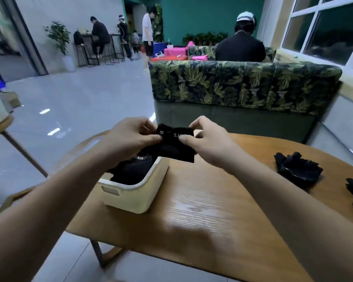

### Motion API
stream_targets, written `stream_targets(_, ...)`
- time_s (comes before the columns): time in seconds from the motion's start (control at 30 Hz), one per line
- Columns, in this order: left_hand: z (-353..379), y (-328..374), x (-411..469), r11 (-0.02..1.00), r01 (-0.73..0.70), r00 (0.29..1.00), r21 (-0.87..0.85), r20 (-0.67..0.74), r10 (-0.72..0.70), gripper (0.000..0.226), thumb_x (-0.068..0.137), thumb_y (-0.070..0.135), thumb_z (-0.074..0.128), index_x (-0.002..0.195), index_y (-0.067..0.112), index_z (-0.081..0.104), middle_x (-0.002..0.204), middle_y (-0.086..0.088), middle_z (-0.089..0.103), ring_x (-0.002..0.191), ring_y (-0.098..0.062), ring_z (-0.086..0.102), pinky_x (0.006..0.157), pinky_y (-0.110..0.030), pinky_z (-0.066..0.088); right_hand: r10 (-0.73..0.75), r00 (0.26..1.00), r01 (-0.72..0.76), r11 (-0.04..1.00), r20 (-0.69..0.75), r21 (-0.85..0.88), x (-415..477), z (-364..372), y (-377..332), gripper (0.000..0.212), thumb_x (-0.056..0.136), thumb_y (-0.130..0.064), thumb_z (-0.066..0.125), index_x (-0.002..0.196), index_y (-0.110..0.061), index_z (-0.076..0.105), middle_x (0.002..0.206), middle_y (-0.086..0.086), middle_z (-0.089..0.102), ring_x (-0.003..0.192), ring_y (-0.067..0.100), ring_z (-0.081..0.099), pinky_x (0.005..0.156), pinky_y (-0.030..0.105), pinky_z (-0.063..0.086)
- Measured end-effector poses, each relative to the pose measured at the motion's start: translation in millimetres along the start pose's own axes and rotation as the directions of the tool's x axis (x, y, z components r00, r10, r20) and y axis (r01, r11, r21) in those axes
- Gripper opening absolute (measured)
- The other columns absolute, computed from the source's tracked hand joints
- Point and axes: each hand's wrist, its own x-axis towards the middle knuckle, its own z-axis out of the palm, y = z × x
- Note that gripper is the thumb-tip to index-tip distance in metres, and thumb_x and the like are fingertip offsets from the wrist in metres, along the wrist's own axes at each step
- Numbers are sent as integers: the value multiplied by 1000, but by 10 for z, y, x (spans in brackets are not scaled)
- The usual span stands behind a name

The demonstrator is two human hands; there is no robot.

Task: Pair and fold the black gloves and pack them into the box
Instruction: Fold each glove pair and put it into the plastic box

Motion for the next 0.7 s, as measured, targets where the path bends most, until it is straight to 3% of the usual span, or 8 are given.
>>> stream_targets(0.07, -188, -126, 168, 999, 45, 999, -10, -16, -45, 10, 91, 24, 84, 92, 20, 75, 84, -3, 80, 74, -20, 75, 68, -34, 59, -23, 1000, 24, 999, 8, -22, 228, 188, -121, 29, 98, -46, 66, 117, -26, 54, 105, -2, 70, 94, 18, 67, 65, 33, 46)
stream_targets(0.2, -441, -374, 471, 994, 65, 996, 87, -61, -60, 8, 93, 23, 80, 96, 22, 73, 86, -1, 80, 73, -17, 72, 69, -30, 53, -70, 997, 72, 992, 17, -106, 648, 527, -296, 23, 101, -37, 59, 115, -20, 52, 95, 1, 67, 88, 22, 64, 63, 36, 45)
stream_targets(0.3, -521, -550, 665, 978, 73, 996, 196, -74, -59, 8, 94, 26, 77, 98, 25, 69, 90, 2, 79, 79, -18, 73, 67, -30, 52, -92, 996, 92, 978, 10, -185, 945, 742, -325, 19, 98, -34, 59, 112, -22, 55, 99, 2, 68, 93, 27, 65, 81, 44, 55)
stream_targets(0.4, -509, -720, 806, 958, 89, 995, 274, -56, -76, 13, 95, 29, 74, 103, 25, 65, 94, 1, 77, 83, -19, 71, 62, -30, 47, -95, 995, 92, 949, 5, -302, 1167, 900, -287, 14, 95, -32, 60, 106, -23, 58, 96, -2, 69, 94, 27, 62, 91, 44, 45)
stream_targets(0.5, -426, -851, 901, 916, 88, 996, 391, -35, -81, 26, 95, 33, 71, 114, 21, 56, 101, -1, 74, 95, -24, 68, 75, -37, 54, -117, 993, 116, 893, 24, -435, 1290, 1001, -215, 13, 92, -33, 62, 102, -25, 61, 95, -4, 70, 95, 25, 61, 88, 42, 29)
stream_targets(0.63, -264, -942, 991, 837, 83, 995, 541, 7, -103, 30, 94, 36, 69, 112, 22, 48, 101, -5, 71, 92, -27, 67, 86, -47, 58, -130, 987, 160, 801, 94, -577, 1345, 1081, -116, 11, 89, -31, 63, 99, -27, 62, 96, -5, 69, 98, 24, 60, 88, 42, 30)
stream_targets(0.7, -213, -957, 1008, 802, 58, 997, 594, 11, -81, 30, 91, 37, 71, 106, 23, 50, 100, -2, 70, 92, -28, 67, 86, -47, 57, -167, 982, 182, 729, 87, -660, 1350, 1108, -71, 21, 89, -29, 64, 109, -25, 60, 101, -2, 66, 102, 27, 56, 90, 42, 32)
